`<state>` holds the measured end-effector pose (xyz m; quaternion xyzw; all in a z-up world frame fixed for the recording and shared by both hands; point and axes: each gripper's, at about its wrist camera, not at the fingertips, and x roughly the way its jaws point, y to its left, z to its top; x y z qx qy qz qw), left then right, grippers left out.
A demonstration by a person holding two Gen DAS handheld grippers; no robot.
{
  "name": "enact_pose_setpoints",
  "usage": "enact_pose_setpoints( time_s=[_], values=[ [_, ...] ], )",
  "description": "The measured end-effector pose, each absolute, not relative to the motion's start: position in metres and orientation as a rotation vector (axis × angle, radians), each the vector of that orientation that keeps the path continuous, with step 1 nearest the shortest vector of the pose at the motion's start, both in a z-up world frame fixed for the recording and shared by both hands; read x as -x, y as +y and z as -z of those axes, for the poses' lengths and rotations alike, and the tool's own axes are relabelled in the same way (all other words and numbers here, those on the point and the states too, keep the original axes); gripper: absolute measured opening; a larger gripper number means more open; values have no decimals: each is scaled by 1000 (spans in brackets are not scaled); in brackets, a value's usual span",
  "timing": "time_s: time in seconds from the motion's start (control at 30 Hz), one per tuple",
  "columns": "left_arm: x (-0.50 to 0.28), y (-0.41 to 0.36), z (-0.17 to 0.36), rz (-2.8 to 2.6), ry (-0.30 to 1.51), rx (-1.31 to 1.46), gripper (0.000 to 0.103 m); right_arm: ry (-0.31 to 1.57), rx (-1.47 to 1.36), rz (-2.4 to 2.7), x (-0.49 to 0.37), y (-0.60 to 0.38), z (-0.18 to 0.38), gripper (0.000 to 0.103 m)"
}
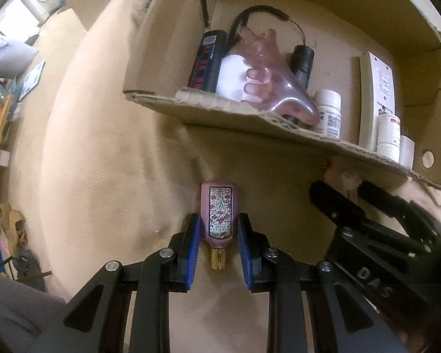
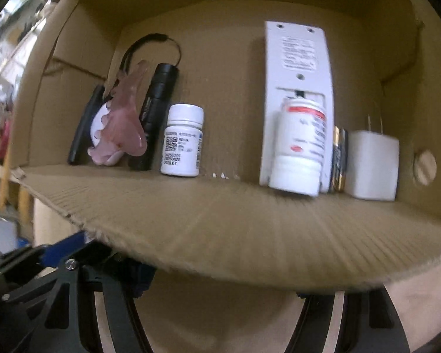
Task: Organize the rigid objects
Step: 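Lift the perfume bottle with left gripper while right grasps the pink Hello Kitty case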
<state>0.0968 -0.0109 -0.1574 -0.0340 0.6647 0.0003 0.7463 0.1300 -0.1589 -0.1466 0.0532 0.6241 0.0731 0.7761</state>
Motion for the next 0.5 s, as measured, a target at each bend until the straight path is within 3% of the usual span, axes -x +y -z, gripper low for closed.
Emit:
enact_pose_setpoints(
  time_s=[0.17, 0.3, 0.33, 0.5],
  values=[
    [-102, -17, 163, -16, 1439, 46, 23, 1327, -63, -152, -130, -152, 148, 75],
    [-100, -32, 163, -23, 1429, 27, 23, 1313, -60, -119, -128, -151, 146, 43],
    [-100, -34, 164, -24, 1426, 23, 23, 1316, -82, -115, -128, -156, 145, 40],
    [-97, -44, 162, -27, 1413, 7, 23, 1328, -134, -116, -125, -166, 143, 40]
  ],
)
